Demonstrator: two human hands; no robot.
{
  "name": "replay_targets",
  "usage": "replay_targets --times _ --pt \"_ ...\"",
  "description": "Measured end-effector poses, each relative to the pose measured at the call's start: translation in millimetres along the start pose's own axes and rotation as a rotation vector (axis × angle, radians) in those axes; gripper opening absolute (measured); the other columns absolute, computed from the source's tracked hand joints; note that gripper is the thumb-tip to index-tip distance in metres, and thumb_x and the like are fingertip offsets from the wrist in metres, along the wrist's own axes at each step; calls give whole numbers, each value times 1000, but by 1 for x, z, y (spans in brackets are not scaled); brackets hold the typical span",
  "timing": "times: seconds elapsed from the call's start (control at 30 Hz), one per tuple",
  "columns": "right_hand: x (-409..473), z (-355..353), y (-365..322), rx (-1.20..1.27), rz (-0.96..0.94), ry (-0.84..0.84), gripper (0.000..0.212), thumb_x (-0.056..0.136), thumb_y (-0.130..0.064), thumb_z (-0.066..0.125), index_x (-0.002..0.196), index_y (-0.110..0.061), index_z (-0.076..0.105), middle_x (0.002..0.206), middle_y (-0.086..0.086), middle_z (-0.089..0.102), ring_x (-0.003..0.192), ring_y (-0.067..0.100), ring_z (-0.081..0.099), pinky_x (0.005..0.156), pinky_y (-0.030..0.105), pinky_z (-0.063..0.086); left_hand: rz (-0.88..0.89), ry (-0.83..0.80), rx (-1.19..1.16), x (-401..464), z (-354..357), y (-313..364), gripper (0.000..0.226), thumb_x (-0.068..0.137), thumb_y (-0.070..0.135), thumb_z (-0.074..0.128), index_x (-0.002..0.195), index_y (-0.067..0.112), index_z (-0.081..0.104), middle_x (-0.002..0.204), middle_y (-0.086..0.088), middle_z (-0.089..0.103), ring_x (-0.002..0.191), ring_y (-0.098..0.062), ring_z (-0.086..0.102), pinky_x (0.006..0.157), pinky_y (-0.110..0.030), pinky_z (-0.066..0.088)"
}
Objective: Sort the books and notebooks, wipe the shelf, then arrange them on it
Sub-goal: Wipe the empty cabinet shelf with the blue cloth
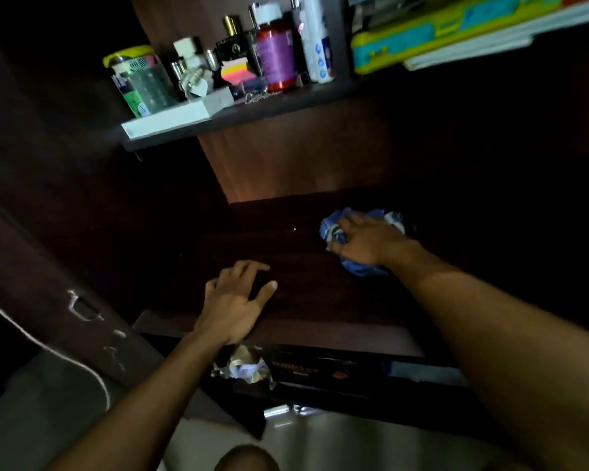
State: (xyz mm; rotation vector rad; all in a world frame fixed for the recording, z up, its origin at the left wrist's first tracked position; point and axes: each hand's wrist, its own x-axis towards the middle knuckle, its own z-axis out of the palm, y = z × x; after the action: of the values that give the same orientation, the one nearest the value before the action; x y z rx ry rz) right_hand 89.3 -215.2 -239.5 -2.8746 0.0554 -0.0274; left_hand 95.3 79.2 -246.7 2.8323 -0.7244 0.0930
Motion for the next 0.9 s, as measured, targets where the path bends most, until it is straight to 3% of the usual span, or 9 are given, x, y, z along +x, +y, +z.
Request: replay_targets --times 0.13,0.23,0.33,0.43,0.53,0.63,0.73,0.8,0.9 --pt "74 -6 30 24 61 -34 84 99 -65 37 163 -20 7 170 7 2 156 29 9 126 47 8 7 8 10 10 -1 -3 31 102 59 38 130 47 45 136 20 42 130 -13 36 103 -37 24" --pt "112 -6 34 2 49 14 81 98 -64 39 161 -21 14 168 6 10 153 32 13 123 49 11 5 28 11 20 -2 -2 26 101 58 34 120 45 45 128 24 40 123 -8 37 101 -32 26" --pt "132 -3 20 -30 10 16 78 97 -62 39 161 -22 17 166 4 13 152 32 11 122 52 12 -10 28 10 26 0 -1 31 98 59 32 122 44 45 130 23 38 128 -7 35 110 -35 25" --pt "128 2 -12 -23 -146 -28 77 98 -63 39 160 -22 18 168 3 14 152 30 16 122 47 14 -47 13 -27 27 0 -4 41 98 60 33 134 46 45 149 21 30 146 -7 22 124 -48 14" --pt "102 18 -37 -26 -409 -76 68 97 -62 45 150 -21 39 156 0 37 142 23 36 113 36 27 -77 -19 -47 28 2 -7 50 99 63 31 147 50 34 158 21 22 147 -5 22 126 -50 11" --pt "107 7 -11 9 -398 -83 57 97 -63 49 137 -23 54 145 -3 48 129 16 46 101 26 30 -99 -97 -16 30 4 -5 61 94 73 19 152 55 19 165 21 10 153 -1 5 127 -44 -4" --pt "141 -5 24 -53 -209 20 84 88 -84 31 148 -27 44 160 1 35 144 27 35 120 40 23 -124 -164 12 32 6 -6 65 93 74 12 155 55 7 166 24 -5 151 5 -14 125 -41 -12" --pt "160 0 17 -84 -163 3 79 95 -74 34 159 -28 26 167 0 20 150 30 22 123 46 15 -112 -180 37 34 7 -6 63 96 71 11 156 55 2 166 24 -11 150 5 -19 125 -42 -14" --pt "166 12 -41 -60 -256 -15 72 99 -61 41 159 -26 23 168 3 17 151 30 23 123 44 17 -88 -182 33 38 9 -3 64 95 70 6 157 53 0 167 22 -12 150 4 -20 125 -42 -14"
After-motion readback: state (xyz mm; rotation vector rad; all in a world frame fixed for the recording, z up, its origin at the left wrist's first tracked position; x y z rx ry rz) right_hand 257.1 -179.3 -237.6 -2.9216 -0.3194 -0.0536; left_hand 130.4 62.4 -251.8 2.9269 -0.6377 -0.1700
